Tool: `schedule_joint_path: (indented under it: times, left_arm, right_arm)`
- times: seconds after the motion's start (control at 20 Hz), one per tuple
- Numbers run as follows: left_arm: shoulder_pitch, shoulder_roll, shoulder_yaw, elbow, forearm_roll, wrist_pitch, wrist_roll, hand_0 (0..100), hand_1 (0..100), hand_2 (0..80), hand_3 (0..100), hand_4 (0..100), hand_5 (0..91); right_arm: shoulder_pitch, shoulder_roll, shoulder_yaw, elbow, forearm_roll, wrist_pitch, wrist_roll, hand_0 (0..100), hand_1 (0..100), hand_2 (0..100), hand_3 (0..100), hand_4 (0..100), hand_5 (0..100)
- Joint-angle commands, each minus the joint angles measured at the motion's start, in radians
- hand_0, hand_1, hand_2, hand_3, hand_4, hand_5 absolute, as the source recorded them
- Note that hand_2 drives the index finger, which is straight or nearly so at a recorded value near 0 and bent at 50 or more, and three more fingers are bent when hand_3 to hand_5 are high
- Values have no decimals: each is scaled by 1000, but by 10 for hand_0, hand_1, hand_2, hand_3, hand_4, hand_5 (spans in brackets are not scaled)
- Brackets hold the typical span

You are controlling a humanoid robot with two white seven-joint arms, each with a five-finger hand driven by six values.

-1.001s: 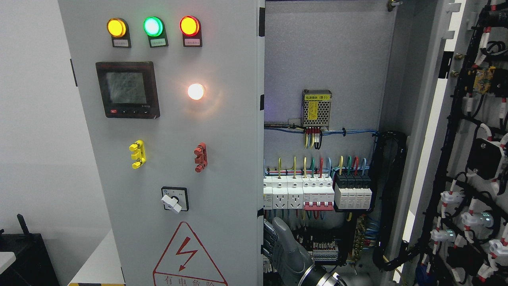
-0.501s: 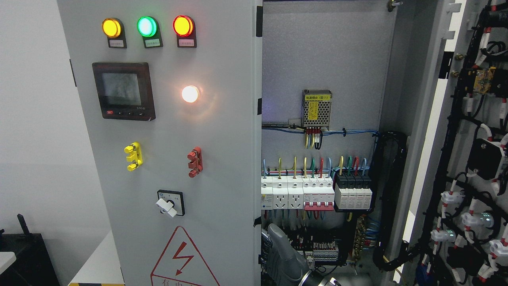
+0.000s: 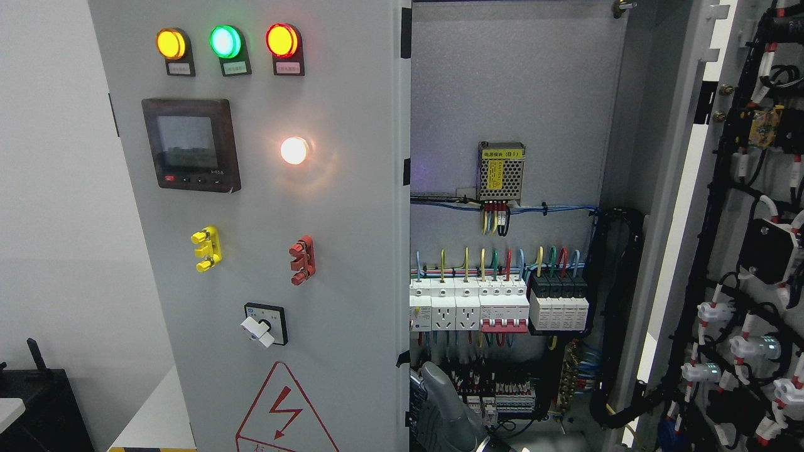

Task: Open door with both hands
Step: 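Push the indicator-light door with the right hand, swinging it away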

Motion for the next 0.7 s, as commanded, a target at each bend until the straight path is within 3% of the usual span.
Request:
schedule_joint_path:
  times: [0.0, 0.65]
  left_arm:
    - [0, 0, 0, -28, 0, -3, 0, 0, 0, 0, 0, 42, 0]
    - [0, 0, 0, -28, 0, -3, 0, 0, 0, 0, 0, 42, 0]
  right_arm:
    - [22, -1, 18, -59, -3, 0, 27, 0, 0, 0, 0, 0, 0]
    - [54, -2, 43, -108, -3, 0, 33, 0, 0, 0, 0, 0, 0]
